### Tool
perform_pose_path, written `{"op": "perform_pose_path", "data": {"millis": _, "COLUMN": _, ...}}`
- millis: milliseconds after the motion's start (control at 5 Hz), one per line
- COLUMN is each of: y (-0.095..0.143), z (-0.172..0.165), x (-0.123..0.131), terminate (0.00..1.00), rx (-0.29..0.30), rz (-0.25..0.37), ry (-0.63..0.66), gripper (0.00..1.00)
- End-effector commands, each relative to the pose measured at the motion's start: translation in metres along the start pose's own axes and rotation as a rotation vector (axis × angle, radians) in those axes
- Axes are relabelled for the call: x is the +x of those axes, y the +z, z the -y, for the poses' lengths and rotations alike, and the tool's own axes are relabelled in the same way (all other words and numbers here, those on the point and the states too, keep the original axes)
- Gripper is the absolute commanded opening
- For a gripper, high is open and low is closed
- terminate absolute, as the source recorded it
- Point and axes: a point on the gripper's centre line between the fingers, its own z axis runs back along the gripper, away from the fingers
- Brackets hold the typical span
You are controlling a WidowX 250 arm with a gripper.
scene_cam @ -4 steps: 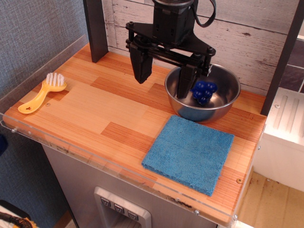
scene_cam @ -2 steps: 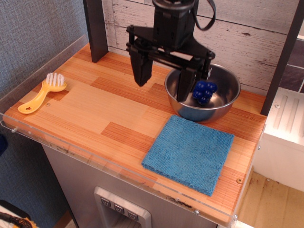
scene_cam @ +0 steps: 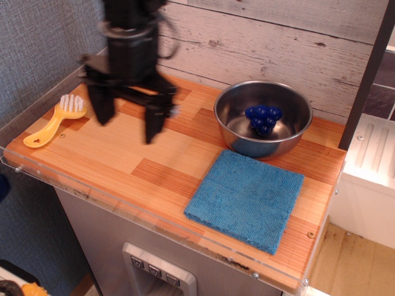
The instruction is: Put the scrubber on top of the blue cloth.
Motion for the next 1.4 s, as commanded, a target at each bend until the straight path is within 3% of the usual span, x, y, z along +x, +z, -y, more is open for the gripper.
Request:
{"op": "perform_pose_path", "data": {"millis": 0, "y": -0.031, "z": -0.098, "x": -0.002, "terminate": 0.0, "rx": -0.038, "rz": 0.061, "ry": 0.031, "gripper": 1.0}}
{"op": "perform_pose_path", "data": {"millis": 200, "y": -0.047, "z": -0.101, "x": 0.013, "terminate": 0.0, "rx": -0.066, "rz": 0.078, "ry": -0.041, "gripper": 1.0}}
{"op": "perform_pose_path", "data": {"millis": 600, "y": -0.055, "z": -0.115, "x": 0.036, "terminate": 0.0, "rx": -0.066, "rz": 0.082, "ry": -0.128, "gripper": 1.0}}
{"op": "perform_pose_path", "data": {"millis": 1200, "y": -0.076, "z": -0.137, "x": 0.036, "terminate": 0.0, "rx": -0.029, "rz": 0.016, "ry": -0.144, "gripper": 1.0}}
